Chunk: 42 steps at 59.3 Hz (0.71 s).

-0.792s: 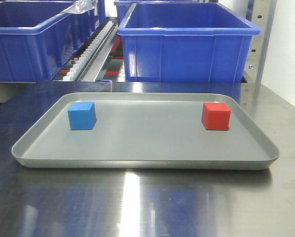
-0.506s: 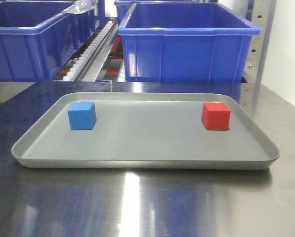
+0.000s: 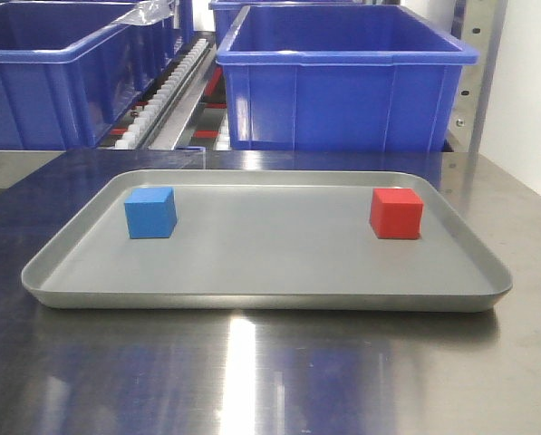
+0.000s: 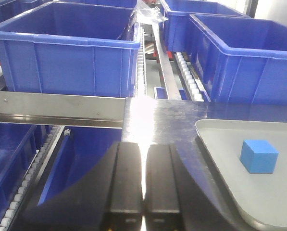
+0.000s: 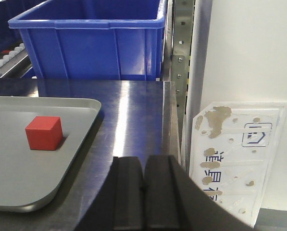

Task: Sort and place red and blue blocks on shelf

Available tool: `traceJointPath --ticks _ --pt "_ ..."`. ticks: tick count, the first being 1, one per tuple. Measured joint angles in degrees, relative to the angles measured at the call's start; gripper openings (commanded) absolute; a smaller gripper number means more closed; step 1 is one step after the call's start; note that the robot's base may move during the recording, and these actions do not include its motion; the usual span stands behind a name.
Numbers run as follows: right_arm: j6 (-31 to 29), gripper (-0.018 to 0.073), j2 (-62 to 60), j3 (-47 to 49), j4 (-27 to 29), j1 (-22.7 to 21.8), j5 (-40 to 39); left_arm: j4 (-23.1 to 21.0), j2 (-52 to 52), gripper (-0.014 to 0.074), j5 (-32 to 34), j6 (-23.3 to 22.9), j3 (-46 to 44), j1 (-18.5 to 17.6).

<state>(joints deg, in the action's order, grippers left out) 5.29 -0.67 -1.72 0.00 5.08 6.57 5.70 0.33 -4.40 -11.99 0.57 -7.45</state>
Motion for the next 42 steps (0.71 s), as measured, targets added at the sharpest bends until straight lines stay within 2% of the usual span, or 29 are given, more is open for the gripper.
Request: traceJointPath --ticks 23,34,42 --pt "0.00 0.0069 0.00 0.00 0.00 0.00 -0.14 0.00 0.00 0.0127 0.00 0.00 0.00 0.00" --pt "0.00 0.0069 0.11 0.26 0.00 0.00 -5.65 0.00 0.00 0.0127 0.00 0.00 0.00 0.00" --pt "0.21 0.0069 7.83 6.19 0.00 0.00 -3.07 0.00 0.00 0.0127 0.00 0.00 0.00 0.00"
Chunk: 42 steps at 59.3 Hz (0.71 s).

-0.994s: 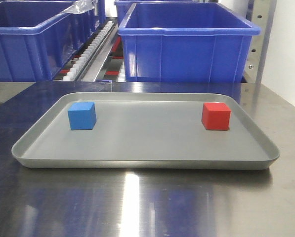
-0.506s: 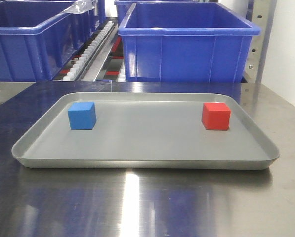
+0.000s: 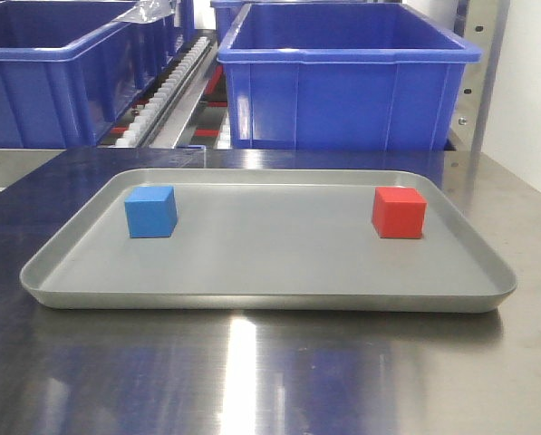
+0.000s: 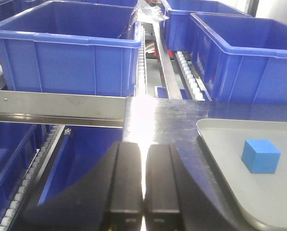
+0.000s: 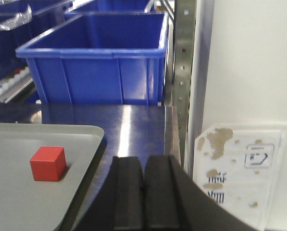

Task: Sort and place red and blue blocks on shelf

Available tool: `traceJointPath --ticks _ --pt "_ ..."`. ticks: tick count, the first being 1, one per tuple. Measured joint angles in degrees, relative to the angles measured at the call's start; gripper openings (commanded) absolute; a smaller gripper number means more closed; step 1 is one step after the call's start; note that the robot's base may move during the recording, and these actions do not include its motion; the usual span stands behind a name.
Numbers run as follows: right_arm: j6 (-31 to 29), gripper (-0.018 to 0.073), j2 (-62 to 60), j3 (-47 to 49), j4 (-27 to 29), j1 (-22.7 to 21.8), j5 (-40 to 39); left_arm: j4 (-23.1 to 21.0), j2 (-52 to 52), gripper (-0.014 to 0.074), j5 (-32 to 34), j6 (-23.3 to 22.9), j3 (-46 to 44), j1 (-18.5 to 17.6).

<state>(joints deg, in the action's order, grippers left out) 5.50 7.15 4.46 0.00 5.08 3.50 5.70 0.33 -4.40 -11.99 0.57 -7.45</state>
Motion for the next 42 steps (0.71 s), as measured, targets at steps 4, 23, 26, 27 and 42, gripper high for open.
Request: traceJointPath --ticks 4,23,26,27,42 --pt "0.00 0.0069 6.58 5.02 0.00 0.00 2.44 0.00 0.00 0.0127 0.00 0.00 0.00 0.00" --pt "0.02 0.0069 45.26 37.74 3.88 0.00 22.61 0.00 0.00 0.0127 0.00 0.00 0.00 0.00" --pt "0.02 0.0069 50.79 41.87 4.70 0.00 26.12 0.00 0.00 0.0127 0.00 0.00 0.00 0.00" --pt "0.02 0.0069 52.04 42.79 4.82 0.00 26.92 0.00 0.00 0.0127 0.00 0.00 0.00 0.00" --pt "0.14 0.0069 65.64 51.02 5.32 1.38 34.79 0.00 0.00 0.0127 0.00 0.00 0.00 0.00"
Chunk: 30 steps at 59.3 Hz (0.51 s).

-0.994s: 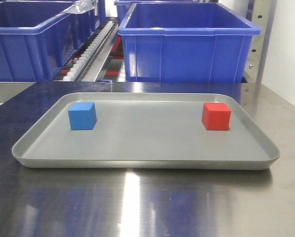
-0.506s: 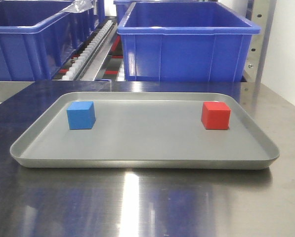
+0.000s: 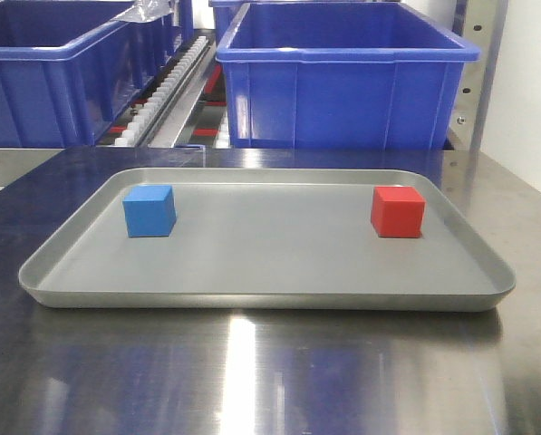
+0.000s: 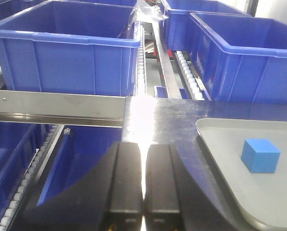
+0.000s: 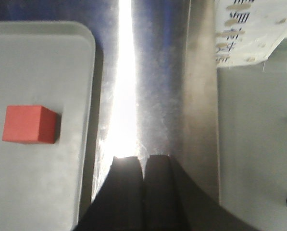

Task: Sort and place red and blue blocks on shelf

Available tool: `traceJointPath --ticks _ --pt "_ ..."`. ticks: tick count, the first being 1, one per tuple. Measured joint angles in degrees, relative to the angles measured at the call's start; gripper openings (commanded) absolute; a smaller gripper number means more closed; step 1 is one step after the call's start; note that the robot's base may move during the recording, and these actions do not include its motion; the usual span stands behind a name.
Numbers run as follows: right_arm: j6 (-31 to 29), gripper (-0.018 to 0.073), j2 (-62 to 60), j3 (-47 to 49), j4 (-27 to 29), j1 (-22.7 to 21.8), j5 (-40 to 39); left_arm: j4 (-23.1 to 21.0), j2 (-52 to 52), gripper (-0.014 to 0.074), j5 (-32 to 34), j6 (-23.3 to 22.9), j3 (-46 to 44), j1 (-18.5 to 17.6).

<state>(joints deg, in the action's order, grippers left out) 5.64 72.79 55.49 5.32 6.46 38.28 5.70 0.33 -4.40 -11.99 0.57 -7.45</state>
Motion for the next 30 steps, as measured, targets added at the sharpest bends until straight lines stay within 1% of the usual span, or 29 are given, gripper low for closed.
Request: traceJointPath --ticks 2,4,7,12,13,16,18,20,30 --pt "0.00 0.0074 0.63 0.02 0.00 0.44 0.43 0.00 0.00 0.0127 0.00 0.00 0.00 0.00" --pt "0.00 0.0097 1.04 0.02 0.00 0.94 0.70 0.00 0.00 0.0127 0.00 0.00 0.00 0.00" --pt "0.00 0.0176 1.41 0.02 0.00 1.68 0.94 0.00 0.00 0.0127 0.00 0.00 0.00 0.00" --pt "-0.12 0.0393 1.85 0.12 0.00 2.83 1.16 0.00 0.00 0.0127 0.00 0.00 0.00 0.00" --pt "-0.12 0.0455 1.85 0.12 0.00 3.01 1.16 0.00 0.00 0.0127 0.00 0.00 0.00 0.00" --pt "-0.12 0.0571 1.94 0.12 0.00 3.72 1.16 0.00 0.00 0.0127 0.00 0.00 0.00 0.00" --pt "-0.12 0.0619 1.94 0.12 0.00 4.16 0.85 0.00 0.00 0.0127 0.00 0.00 0.00 0.00" --pt "-0.21 0.0636 1.94 0.12 0.00 4.82 0.50 0.00 0.00 0.0127 0.00 0.00 0.00 0.00" --pt "-0.21 0.0608 2.65 0.36 0.28 9.71 -1.69 0.00 0.00 0.0127 0.00 0.00 0.00 0.00"
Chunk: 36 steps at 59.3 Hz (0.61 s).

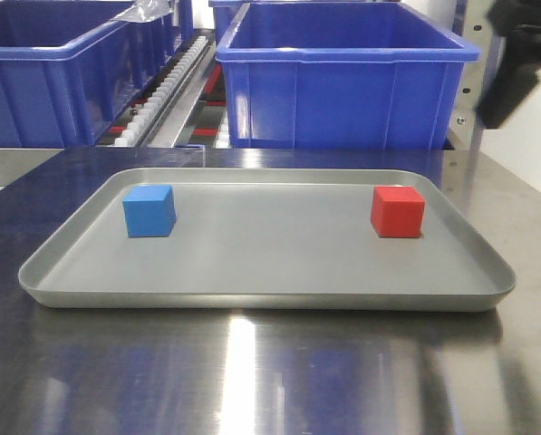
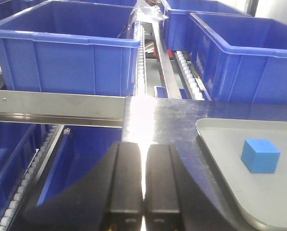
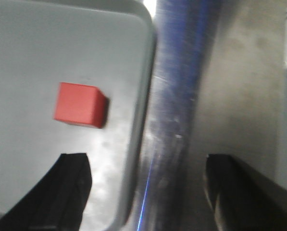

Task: Sort and place red and blue blocks on shelf
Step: 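Lower the open right gripper over the red cube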

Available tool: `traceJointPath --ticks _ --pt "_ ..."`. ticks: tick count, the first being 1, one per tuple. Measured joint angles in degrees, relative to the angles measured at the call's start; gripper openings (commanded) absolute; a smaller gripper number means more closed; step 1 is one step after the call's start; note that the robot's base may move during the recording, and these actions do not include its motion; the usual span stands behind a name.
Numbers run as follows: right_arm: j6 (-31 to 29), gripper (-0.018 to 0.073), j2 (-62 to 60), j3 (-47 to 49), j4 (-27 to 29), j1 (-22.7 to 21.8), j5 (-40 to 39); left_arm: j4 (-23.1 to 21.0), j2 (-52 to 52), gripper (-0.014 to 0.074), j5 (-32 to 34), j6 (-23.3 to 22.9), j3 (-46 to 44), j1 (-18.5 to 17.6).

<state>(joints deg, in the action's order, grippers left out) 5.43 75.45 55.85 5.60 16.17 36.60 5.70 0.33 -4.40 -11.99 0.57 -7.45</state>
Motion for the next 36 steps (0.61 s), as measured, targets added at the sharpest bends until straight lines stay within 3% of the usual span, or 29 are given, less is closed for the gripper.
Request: traceJointPath --ticks 13,36 --pt "0.38 0.0601 6.31 5.32 1.88 6.11 -0.24 0.00 0.00 0.0127 0.00 0.00 0.00 0.00" --pt "2.43 0.0601 18.93 15.57 2.16 7.21 4.87 0.00 0.00 0.0127 0.00 0.00 0.00 0.00"
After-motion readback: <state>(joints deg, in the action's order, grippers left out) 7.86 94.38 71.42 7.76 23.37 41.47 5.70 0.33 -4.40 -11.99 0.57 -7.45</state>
